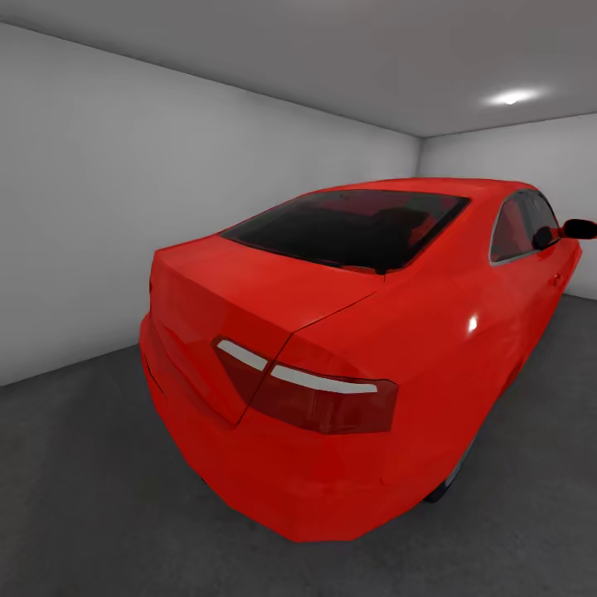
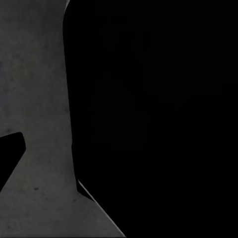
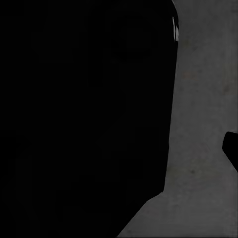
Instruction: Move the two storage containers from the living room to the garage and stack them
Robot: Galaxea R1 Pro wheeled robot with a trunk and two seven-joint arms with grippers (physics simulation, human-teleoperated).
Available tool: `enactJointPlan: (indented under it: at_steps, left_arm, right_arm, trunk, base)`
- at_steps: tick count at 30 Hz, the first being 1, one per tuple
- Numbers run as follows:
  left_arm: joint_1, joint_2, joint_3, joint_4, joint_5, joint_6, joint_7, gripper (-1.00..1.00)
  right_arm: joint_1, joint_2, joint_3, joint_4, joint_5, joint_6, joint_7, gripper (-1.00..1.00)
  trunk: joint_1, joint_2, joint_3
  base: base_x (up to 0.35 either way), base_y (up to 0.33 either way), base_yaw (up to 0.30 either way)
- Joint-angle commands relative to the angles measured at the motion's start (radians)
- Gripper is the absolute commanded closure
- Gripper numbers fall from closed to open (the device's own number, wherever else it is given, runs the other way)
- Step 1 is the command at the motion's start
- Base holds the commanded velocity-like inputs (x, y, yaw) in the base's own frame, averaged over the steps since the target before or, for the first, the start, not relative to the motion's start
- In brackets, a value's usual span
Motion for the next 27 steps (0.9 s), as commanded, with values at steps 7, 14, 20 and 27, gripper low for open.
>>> enactJointPlan:
  at_steps: [7, 14, 20, 27]
  left_arm:
    - [-0.001, -0.003, 0.011, -0.004, 0.004, 0.000, -0.002, -1.00]
    - [-0.001, -0.001, 0.011, -0.034, 0.004, -0.017, -0.002, -1.00]
    - [-0.002, 0.003, 0.008, -0.035, 0.002, -0.018, -0.002, -1.00]
    - [-0.002, 0.003, 0.008, -0.036, 0.002, -0.018, -0.001, -1.00]
  right_arm:
    - [-0.002, -0.002, 0.006, 0.009, 0.004, -0.002, 0.000, -1.00]
    - [-0.002, -0.002, -0.006, 0.009, -0.006, -0.013, -0.003, -1.00]
    - [-0.002, -0.002, -0.011, 0.010, -0.014, -0.047, -0.004, -1.00]
    - [-0.002, -0.002, -0.011, 0.011, -0.016, -0.086, -0.005, -1.00]
  trunk:
    - [0.000, 0.000, 0.000]
    - [0.000, 0.000, 0.000]
    - [0.000, 0.000, 0.000]
    - [0.000, 0.000, 0.000]
  base:
    - [0.000, 0.000, 0.000]
    - [0.000, 0.000, -0.009]
    - [0.000, 0.000, -0.225]
    - [0.000, 0.000, -0.251]
